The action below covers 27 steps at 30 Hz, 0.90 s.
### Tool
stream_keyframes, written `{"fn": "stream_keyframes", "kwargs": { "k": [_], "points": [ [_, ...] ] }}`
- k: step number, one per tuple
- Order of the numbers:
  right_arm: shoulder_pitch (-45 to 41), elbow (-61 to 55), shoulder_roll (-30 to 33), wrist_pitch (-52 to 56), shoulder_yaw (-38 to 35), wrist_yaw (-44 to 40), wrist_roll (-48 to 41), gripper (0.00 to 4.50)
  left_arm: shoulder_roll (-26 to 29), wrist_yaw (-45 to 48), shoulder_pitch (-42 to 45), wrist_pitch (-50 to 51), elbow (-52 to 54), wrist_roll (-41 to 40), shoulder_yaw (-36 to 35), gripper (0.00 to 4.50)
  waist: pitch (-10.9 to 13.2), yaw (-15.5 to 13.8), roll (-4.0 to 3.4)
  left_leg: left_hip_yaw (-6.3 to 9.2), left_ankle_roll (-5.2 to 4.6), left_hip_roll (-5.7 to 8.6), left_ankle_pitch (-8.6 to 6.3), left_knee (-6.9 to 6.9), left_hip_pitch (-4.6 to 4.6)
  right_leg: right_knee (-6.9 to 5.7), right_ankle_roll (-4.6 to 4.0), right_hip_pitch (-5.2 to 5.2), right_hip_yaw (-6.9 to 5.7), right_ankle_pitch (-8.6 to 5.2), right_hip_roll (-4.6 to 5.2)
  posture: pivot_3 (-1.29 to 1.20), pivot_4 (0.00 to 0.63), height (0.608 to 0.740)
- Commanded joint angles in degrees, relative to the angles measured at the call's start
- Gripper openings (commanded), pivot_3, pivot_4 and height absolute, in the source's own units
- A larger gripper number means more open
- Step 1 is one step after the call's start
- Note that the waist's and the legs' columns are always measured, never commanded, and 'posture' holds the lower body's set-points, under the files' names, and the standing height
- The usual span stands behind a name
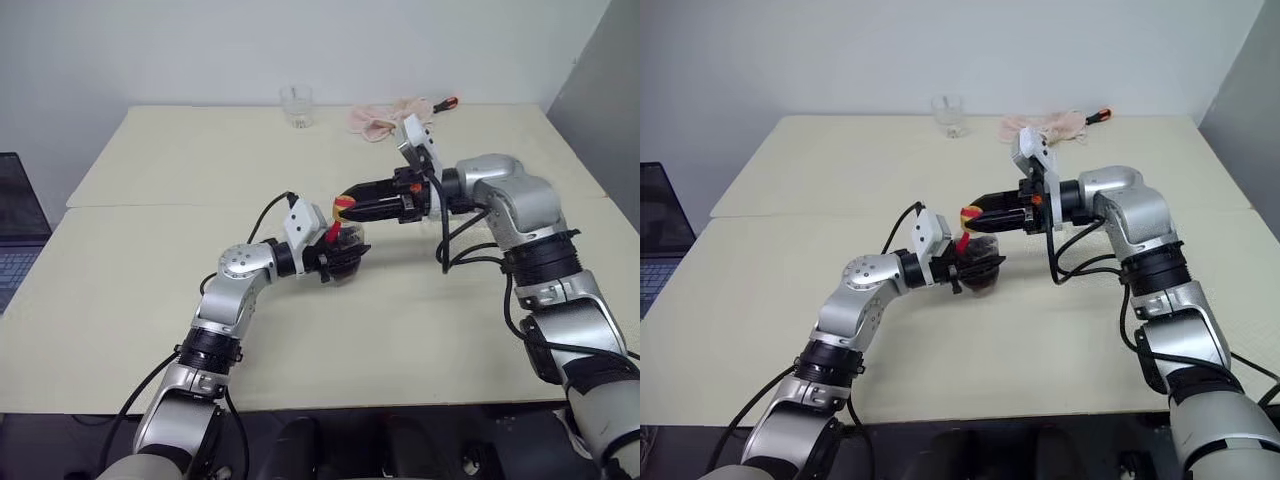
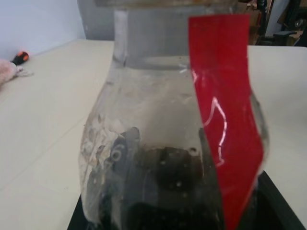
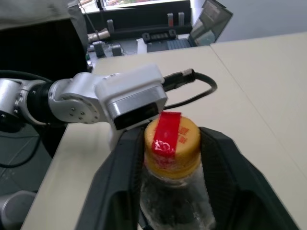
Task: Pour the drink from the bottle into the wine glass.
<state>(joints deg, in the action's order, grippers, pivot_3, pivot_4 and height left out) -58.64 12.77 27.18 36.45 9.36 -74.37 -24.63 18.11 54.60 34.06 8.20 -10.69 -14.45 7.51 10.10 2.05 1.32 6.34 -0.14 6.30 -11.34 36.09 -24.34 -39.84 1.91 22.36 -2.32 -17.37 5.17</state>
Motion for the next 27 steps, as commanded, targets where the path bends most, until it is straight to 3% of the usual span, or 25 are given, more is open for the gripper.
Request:
{"fn": "stream_keyframes", "kwargs": {
  "k": [1,6,11,15,20,27],
  "points": [
    [2.17,-12.85,2.08,5.52,-4.59,2.87,-5.46,2.92,0.75,-1.19,0.15,0.15,0.30,-0.50,-1.80,1.71,0.00,-0.38,0.00,-0.01,0.00,0.02,0.00,0.00,0.00,0.00,0.00,0.00,0.00,0.00,0.02,0.00,0.150,0.740],
    [7.84,-27.01,3.32,13.65,-10.52,13.24,-10.40,4.50,0.65,-1.07,0.54,-0.23,-0.67,-0.57,-1.63,1.69,0.00,-0.47,0.01,0.02,0.00,0.02,-0.01,0.00,-0.01,-0.01,0.01,0.00,-0.01,0.01,0.03,0.00,0.150,0.740],
    [16.23,-40.81,0.92,19.81,-14.26,26.54,-14.14,4.50,0.43,1.73,1.03,0.03,-1.20,-2.37,-1.50,1.69,-0.01,-0.53,0.01,0.02,0.00,0.02,-0.01,0.01,-0.02,-0.02,0.01,-0.02,-0.02,0.01,0.04,0.00,0.150,0.740],
    [21.11,-47.36,0.19,23.03,-13.81,31.73,-17.56,4.50,0.74,5.04,1.39,0.45,-1.00,-3.19,-0.66,1.69,0.00,-0.37,0.01,0.02,0.00,0.02,-0.01,-0.01,-0.02,-0.03,0.01,0.00,-0.02,0.00,0.04,0.00,0.150,0.740],
    [21.24,-45.90,2.28,20.46,-12.68,34.01,-15.26,4.50,1.52,9.19,2.00,1.22,-0.19,-3.94,0.00,1.69,0.00,-0.41,0.01,0.01,-0.02,0.02,-0.01,0.00,-0.01,-0.02,0.01,-0.02,-0.03,0.00,0.03,0.00,0.150,0.740],
    [19.24,-40.71,0.22,16.76,-8.89,33.38,-14.83,4.50,2.08,13.28,1.91,1.74,2.60,-4.34,1.56,1.69,-0.01,-0.33,0.01,0.00,-0.02,0.01,-0.01,0.00,-0.01,-0.02,0.01,-0.02,-0.03,0.00,0.02,0.00,0.150,0.740]
  ]
}}
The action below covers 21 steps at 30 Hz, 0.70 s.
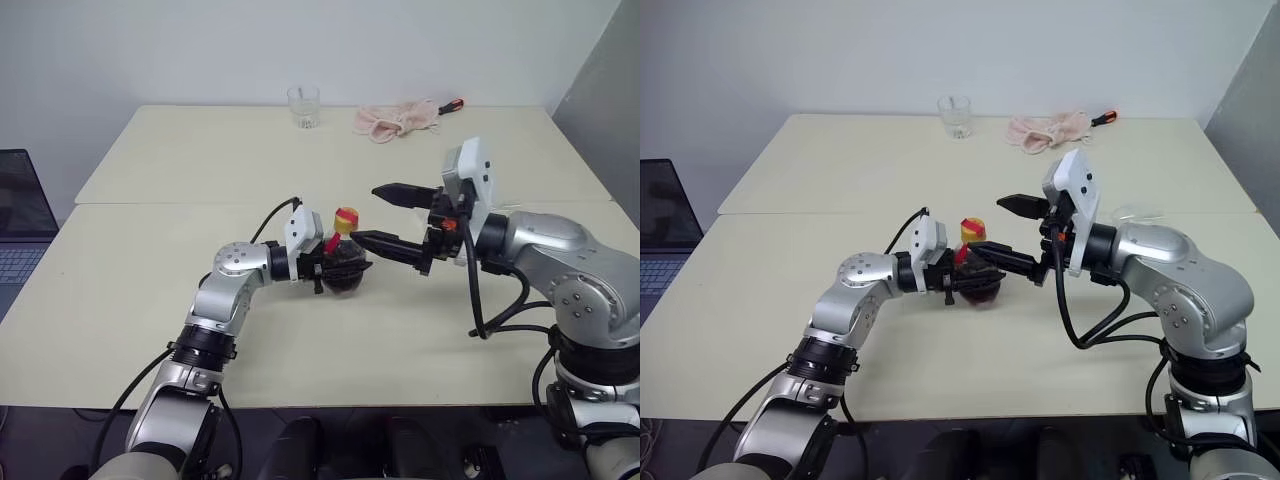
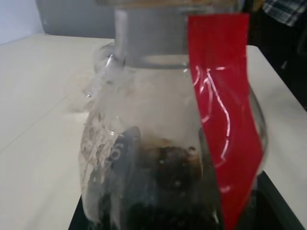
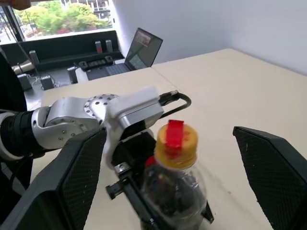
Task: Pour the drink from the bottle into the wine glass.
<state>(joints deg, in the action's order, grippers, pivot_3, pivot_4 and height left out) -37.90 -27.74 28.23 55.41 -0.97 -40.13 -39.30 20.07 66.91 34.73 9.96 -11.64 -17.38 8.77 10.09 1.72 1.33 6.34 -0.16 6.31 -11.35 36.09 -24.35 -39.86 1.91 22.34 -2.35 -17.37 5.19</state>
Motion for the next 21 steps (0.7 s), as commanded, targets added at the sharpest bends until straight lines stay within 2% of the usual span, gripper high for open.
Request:
{"fn": "stream_keyframes", "kwargs": {
  "k": [1,5,10,15,21],
  "points": [
    [-1.68,0.07,-1.10,-2.53,1.85,-0.85,-0.30,4.50,0.13,1.10,1.22,0.10,3.72,-1.46,0.28,1.69,0.00,0.00,0.00,0.00,0.00,0.00,0.00,0.00,0.00,0.00,0.00,0.00,0.00,0.00,0.00,0.00,0.150,0.740],
    [-3.10,3.24,-4.31,-5.26,5.37,-0.65,1.20,4.50,-0.20,0.76,0.80,1.14,5.41,-1.71,0.55,1.69,0.00,0.04,0.00,0.00,0.00,0.00,0.00,0.00,0.00,-0.01,0.00,0.00,0.01,0.00,0.00,0.00,0.150,0.740],
    [-4.06,6.59,-5.38,-8.17,7.33,-1.93,2.84,4.50,-0.22,0.45,0.04,2.25,7.31,-1.90,0.59,1.69,0.00,0.04,0.00,0.01,0.00,0.01,0.00,0.01,0.00,0.00,0.00,0.00,0.00,0.00,-0.01,0.00,0.150,0.740],
    [-4.64,10.73,-5.42,-11.67,9.04,-5.29,4.16,4.50,-0.16,0.11,-0.61,3.07,8.75,-2.15,0.77,1.69,0.00,0.05,0.00,0.00,0.00,0.01,0.00,0.02,0.00,0.00,0.00,0.00,0.00,0.00,-0.01,0.00,0.150,0.740],
    [-6.11,18.20,-2.62,-16.50,9.36,-11.41,6.98,4.50,-0.19,-0.29,-0.77,3.83,9.60,-2.19,0.67,1.69,0.00,0.06,0.00,0.00,0.00,0.01,0.00,0.02,0.01,0.00,0.00,-0.01,0.00,0.00,-0.01,0.00,0.150,0.740]
  ]
}}
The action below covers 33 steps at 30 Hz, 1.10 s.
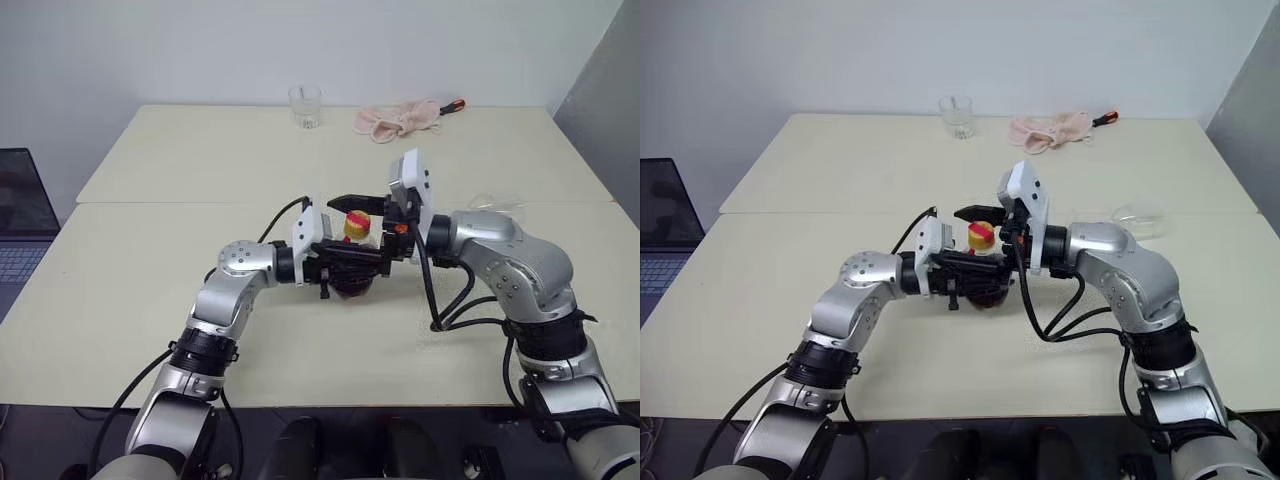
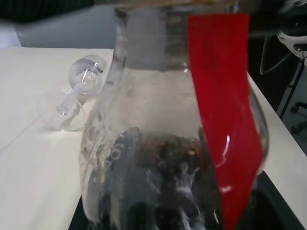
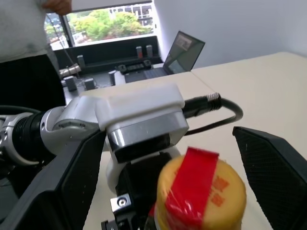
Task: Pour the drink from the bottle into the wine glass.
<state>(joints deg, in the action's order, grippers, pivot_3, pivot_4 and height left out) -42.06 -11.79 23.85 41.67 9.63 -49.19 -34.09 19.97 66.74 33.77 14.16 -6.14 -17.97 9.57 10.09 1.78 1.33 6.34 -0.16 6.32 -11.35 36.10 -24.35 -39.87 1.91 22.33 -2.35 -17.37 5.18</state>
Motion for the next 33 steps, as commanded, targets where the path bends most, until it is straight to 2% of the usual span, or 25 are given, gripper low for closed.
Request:
{"fn": "stream_keyframes", "kwargs": {
  "k": [1,13,33],
  "points": [
    [-2.15,2.94,2.16,-3.24,-1.26,-3.04,2.00,4.50,-0.07,-0.18,0.17,-0.29,4.17,-1.59,-0.17,1.69,0.00,0.00,0.00,0.00,0.00,0.00,0.00,0.00,0.00,0.00,0.00,0.00,0.00,0.00,0.00,0.00,0.150,0.740],
    [-7.59,14.03,5.85,-7.62,-3.50,-12.41,2.81,4.50,0.18,-1.44,-0.88,0.53,5.74,-1.79,-0.08,1.68,0.00,0.06,0.00,0.00,0.00,-0.02,0.00,-0.02,0.00,0.01,0.00,0.00,0.00,0.00,-0.01,0.00,0.150,0.740],
    [-9.59,12.34,4.67,-5.88,-3.61,-17.65,1.74,4.50,0.12,-2.53,-1.05,0.60,5.74,-1.61,-0.39,1.67,0.00,0.01,0.00,0.01,0.01,-0.02,0.00,-0.01,0.00,0.02,0.00,0.00,-0.01,0.00,0.00,0.00,0.150,0.740]
  ]
}}
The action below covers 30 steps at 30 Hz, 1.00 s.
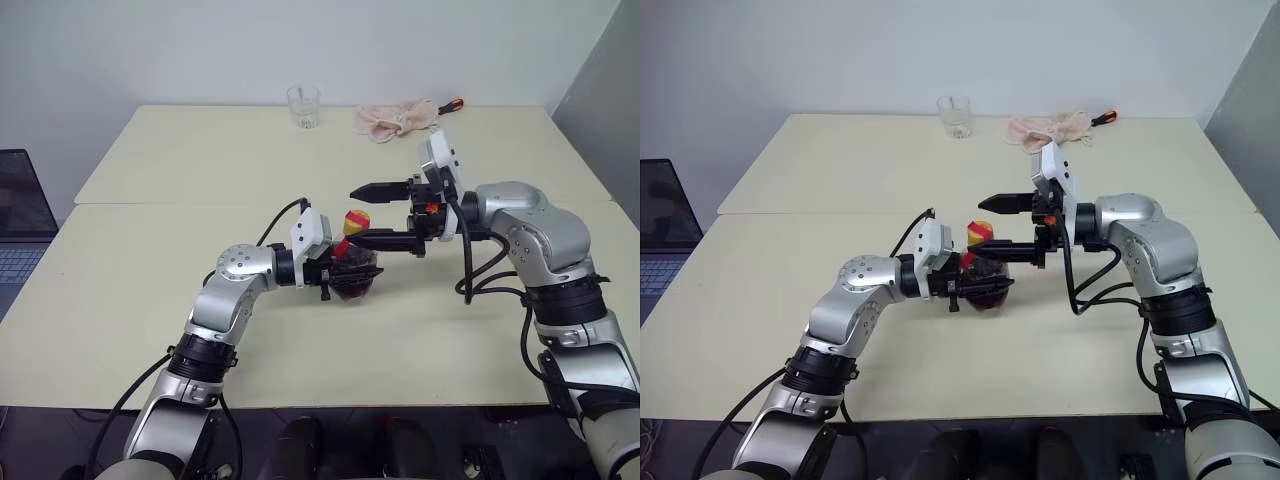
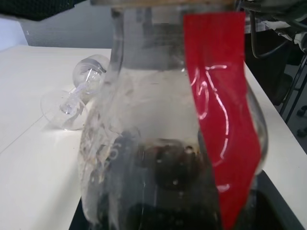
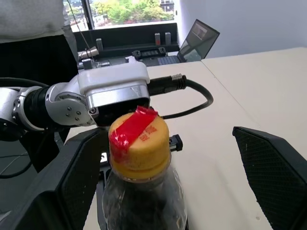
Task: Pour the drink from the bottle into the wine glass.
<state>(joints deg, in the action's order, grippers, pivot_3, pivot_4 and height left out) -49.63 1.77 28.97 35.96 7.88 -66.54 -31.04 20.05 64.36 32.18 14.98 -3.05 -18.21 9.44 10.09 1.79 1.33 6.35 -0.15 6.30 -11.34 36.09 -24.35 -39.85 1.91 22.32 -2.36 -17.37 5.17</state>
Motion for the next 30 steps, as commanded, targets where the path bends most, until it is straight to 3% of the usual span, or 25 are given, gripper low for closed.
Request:
{"fn": "stream_keyframes", "kwargs": {
  "k": [1,12,17,26,30],
  "points": [
    [-2.20,-0.89,-0.67,-0.32,-1.72,-0.19,-1.07,4.50,0.01,-0.18,0.53,-0.22,2.65,-1.34,-0.26,1.67,0.00,0.01,0.00,0.00,0.00,0.00,0.00,0.00,0.00,0.00,0.00,0.00,0.00,0.00,0.00,0.00,0.150,0.740],
    [-4.27,4.17,-2.74,-2.39,-1.34,0.23,1.58,4.50,-0.25,-1.12,0.02,-0.07,3.30,-1.44,-0.18,1.67,0.00,-0.02,0.00,0.00,0.00,0.00,0.00,0.00,0.00,0.00,0.00,0.00,0.00,0.00,0.00,0.00,0.150,0.740],
    [-4.07,5.51,-0.05,-2.91,-2.82,-0.95,2.08,4.50,-0.05,-1.38,-0.04,-0.03,3.38,-1.48,-0.30,1.67,0.00,-0.02,0.00,0.00,0.00,0.01,0.00,0.00,0.00,0.00,0.00,0.00,0.00,0.00,0.00,0.00,0.150,0.740],
    [2.81,-3.05,9.47,1.19,-6.48,-3.17,-1.56,4.50,0.12,-1.61,-0.07,0.00,3.21,-1.50,-0.44,1.67,0.01,-0.17,0.01,-0.01,-0.01,0.01,-0.01,0.00,-0.01,0.07,0.00,-0.02,-0.01,0.00,0.01,0.00,0.150,0.740],
    [3.48,-7.45,8.54,3.77,-6.40,-1.70,-3.61,4.50,-0.13,-1.47,0.00,-0.17,2.86,-1.39,-0.31,1.67,0.00,0.28,0.00,-0.05,-0.01,-0.02,-0.01,0.00,0.01,0.01,0.00,-0.01,0.02,0.00,0.01,0.00,0.150,0.740]
  ]
}}
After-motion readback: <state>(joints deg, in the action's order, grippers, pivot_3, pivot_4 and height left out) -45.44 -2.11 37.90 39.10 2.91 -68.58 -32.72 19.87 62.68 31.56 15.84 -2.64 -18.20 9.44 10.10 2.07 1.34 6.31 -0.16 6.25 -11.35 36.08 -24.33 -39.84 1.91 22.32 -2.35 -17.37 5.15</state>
